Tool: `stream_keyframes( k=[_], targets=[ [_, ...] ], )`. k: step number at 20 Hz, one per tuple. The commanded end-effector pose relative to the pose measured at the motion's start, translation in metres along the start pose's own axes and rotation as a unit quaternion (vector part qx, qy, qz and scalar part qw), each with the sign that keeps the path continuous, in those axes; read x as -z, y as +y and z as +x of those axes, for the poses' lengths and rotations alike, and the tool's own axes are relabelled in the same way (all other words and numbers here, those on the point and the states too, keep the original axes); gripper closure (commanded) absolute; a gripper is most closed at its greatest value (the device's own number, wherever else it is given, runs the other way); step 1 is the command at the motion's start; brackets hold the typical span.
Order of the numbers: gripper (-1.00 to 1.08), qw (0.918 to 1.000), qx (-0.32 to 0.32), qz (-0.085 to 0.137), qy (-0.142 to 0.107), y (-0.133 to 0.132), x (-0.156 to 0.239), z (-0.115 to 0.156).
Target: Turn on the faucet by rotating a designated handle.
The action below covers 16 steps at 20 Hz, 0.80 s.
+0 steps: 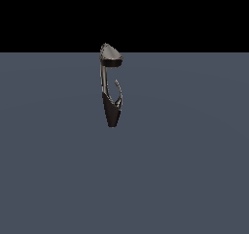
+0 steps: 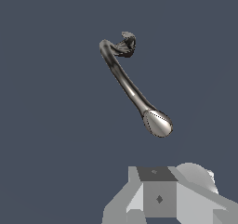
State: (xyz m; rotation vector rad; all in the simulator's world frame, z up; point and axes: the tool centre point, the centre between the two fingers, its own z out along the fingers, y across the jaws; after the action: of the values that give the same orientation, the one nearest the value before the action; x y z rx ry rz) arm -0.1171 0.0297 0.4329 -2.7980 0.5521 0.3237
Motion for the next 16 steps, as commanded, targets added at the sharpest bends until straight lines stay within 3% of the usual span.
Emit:
stream_keyframes(
  k=[1, 9, 16],
  targets=[
    [1.08, 0.9995, -0.028, 0.013, -0.011, -0.007, -0.008, 0.019],
    [1.08, 0.9903, -0.121, 0.050, -0.048, -0.023, -0.040, 0.078],
    [1.08, 0.9723, -0.204, 0.078, -0.083, -0.031, -0.077, 0.129]
  ],
)
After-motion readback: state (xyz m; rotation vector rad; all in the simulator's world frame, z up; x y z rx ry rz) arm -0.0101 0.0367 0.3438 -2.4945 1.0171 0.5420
